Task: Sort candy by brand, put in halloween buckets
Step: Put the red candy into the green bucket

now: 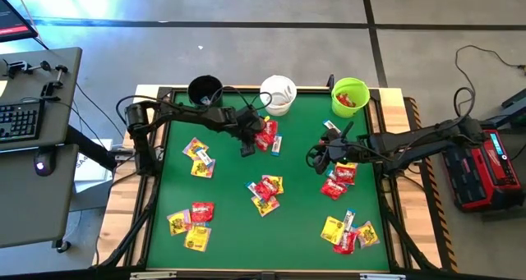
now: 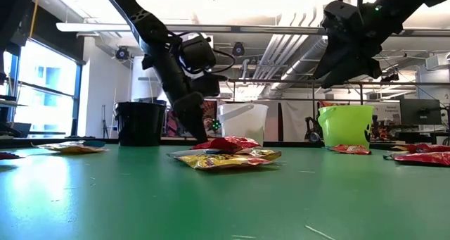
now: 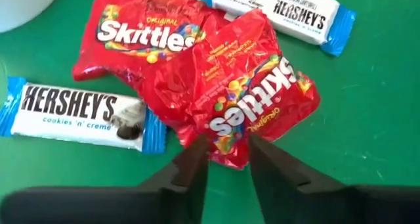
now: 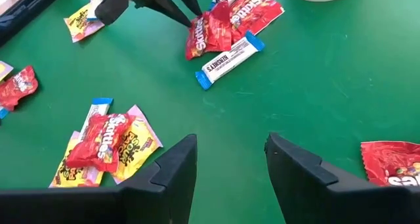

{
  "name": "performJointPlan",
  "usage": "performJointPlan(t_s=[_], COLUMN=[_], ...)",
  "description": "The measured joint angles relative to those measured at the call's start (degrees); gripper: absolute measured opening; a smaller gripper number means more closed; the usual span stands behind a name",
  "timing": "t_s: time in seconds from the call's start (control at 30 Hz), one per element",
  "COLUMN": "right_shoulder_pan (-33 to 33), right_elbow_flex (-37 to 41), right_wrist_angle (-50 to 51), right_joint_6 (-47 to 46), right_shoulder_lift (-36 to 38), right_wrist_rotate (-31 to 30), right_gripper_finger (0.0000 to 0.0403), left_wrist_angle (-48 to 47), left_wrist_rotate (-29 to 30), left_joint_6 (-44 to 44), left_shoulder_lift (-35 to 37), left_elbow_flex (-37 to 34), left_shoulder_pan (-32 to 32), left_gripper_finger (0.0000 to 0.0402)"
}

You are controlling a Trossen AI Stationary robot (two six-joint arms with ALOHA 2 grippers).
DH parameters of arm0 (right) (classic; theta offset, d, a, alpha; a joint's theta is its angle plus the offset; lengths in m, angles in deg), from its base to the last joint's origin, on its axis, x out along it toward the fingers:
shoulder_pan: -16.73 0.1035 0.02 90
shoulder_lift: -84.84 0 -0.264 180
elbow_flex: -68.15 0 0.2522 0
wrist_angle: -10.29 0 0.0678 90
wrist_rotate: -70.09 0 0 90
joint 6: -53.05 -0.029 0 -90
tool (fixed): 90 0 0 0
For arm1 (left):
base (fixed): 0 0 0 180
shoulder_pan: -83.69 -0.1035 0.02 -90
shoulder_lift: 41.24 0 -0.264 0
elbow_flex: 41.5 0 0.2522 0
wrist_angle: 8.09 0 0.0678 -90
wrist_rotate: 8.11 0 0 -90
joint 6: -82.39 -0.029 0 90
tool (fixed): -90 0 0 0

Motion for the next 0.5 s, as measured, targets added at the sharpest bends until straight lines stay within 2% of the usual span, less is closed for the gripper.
performJointPlan(t_s=[0.13, 0.2, 0.5], right_shoulder_pan=[0.0, 0.0, 0.0], right_elbow_flex=[0.0, 0.0, 0.0], right_wrist_angle=[0.0, 0.0, 0.01], right_joint_6=[0.07, 0.09, 0.24], right_shoulder_lift=[0.0, 0.0, 0.0], right_wrist_rotate=[0.0, 0.0, 0.01], right_gripper_finger=[0.0169, 0.0169, 0.0169], left_wrist_angle=[0.76, 0.73, 0.08], left_wrist_rotate=[0.18, 0.48, 0.12], left_joint_6=[-0.25, 0.03, 2.83], left_shoulder_lift=[0.0, 0.0, 2.59], left_elbow_flex=[0.0, 0.0, 0.01], left_shoulder_pan=[-0.07, -0.07, -0.19], left_gripper_finger=[0.0023, 0.0006, 0.0001])
